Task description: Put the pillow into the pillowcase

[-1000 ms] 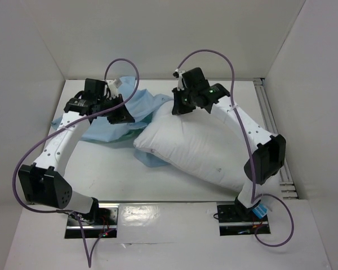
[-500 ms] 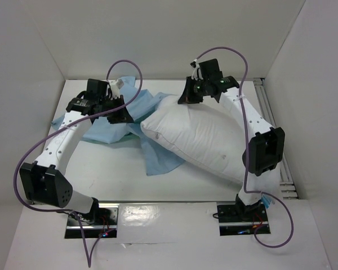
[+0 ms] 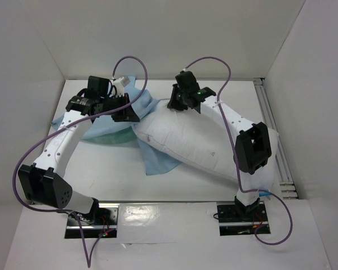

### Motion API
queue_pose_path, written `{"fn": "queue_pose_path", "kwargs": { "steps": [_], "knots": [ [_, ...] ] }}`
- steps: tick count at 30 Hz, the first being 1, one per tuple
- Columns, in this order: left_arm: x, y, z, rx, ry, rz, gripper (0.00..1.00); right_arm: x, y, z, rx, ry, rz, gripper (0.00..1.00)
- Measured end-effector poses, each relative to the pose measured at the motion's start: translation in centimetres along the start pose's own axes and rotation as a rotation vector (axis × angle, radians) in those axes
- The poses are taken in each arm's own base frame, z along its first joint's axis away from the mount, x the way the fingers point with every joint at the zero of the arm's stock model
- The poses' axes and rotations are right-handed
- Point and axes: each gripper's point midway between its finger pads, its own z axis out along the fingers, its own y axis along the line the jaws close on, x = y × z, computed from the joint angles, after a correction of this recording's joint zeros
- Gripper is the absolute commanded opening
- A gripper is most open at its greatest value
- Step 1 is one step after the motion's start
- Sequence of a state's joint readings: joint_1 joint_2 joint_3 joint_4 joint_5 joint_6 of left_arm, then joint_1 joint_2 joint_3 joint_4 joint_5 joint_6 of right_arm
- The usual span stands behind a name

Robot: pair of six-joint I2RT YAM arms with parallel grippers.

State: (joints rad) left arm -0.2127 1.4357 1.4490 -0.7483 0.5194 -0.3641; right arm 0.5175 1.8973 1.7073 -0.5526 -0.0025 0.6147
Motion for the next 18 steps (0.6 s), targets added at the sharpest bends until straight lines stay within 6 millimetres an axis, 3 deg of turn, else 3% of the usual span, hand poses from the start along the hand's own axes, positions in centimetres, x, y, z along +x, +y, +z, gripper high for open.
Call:
{"fn": "queue_pose_path", "kwargs": {
  "steps": [1, 5, 9, 12, 16, 18],
  "knots": [
    [0.1, -0.3, 0.1, 0.005, 0.004, 0.005, 0.0, 0.0, 0.5, 0.2, -0.011, -0.016, -0.006, 0.71],
    [0.8, -0.6, 0.2, 0.008, 0.034, -0.002, 0.0, -0.7, 3.0, -0.7, -0.059, -0.108, -0.048, 0.94],
    [1.2, -0.4, 0.2, -0.002, 0.048, -0.015, 0.0, -0.9, 5.6, -4.7, -0.094, -0.195, -0.165, 0.95],
    [1.1, -0.1, 0.2, -0.023, 0.044, -0.019, 0.0, 0.2, 6.4, -8.5, -0.116, -0.236, -0.26, 0.95],
    [1.1, 0.3, 0.2, -0.047, 0.041, -0.027, 0.0, 3.8, 6.2, -12.7, -0.159, -0.243, -0.418, 0.99],
    [1.1, 0.5, 0.2, -0.057, 0.039, -0.04, 0.0, 6.2, 5.8, -13.5, -0.176, -0.217, -0.494, 0.99]
  ]
}}
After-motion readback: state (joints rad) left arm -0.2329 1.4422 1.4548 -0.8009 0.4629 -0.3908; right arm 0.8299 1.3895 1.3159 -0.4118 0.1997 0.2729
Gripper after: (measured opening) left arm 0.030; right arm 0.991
